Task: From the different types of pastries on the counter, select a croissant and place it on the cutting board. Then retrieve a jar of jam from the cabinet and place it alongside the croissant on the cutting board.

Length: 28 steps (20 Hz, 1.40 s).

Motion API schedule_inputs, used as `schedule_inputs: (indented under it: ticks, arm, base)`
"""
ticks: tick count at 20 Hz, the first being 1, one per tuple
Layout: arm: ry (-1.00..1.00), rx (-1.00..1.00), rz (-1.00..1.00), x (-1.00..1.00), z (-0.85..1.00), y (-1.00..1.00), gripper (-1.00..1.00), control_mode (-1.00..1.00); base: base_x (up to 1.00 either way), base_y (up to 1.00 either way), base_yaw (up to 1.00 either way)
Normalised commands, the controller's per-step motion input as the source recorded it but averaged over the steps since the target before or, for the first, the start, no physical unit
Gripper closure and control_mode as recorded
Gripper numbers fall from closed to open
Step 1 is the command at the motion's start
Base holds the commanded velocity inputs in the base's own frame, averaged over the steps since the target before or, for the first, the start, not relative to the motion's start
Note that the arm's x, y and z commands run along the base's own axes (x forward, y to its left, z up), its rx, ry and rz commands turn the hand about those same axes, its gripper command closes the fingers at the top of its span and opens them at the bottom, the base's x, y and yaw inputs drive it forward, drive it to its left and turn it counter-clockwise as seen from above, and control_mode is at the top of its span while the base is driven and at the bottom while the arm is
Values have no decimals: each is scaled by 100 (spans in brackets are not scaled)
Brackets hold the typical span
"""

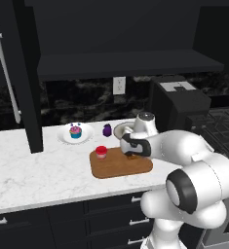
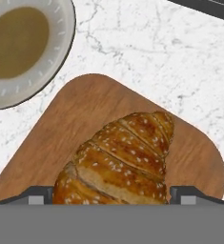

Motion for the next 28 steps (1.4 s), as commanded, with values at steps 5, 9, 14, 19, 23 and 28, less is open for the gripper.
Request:
schedule_inputs:
  ticks: [5, 9, 14, 19, 23, 28]
  arm:
    - [-1, 0, 0, 0, 0, 14, -100, -100]
    - [-2, 0, 0, -7, 0, 9, -100, -100]
    - [0, 0, -1, -51, -1, 0, -100, -100]
    - [0, 0, -3, -62, 0, 0, -100, -100]
    - [0, 0, -4, -44, 0, 0, -100, -100]
    - [-7, 0, -3, -29, 39, 14, -100, -100]
  base:
    - [0, 0, 0]
    - [0, 0, 0]
    - [0, 0, 0]
    - [0, 0, 0]
    - [0, 0, 0]
    - [0, 0, 0]
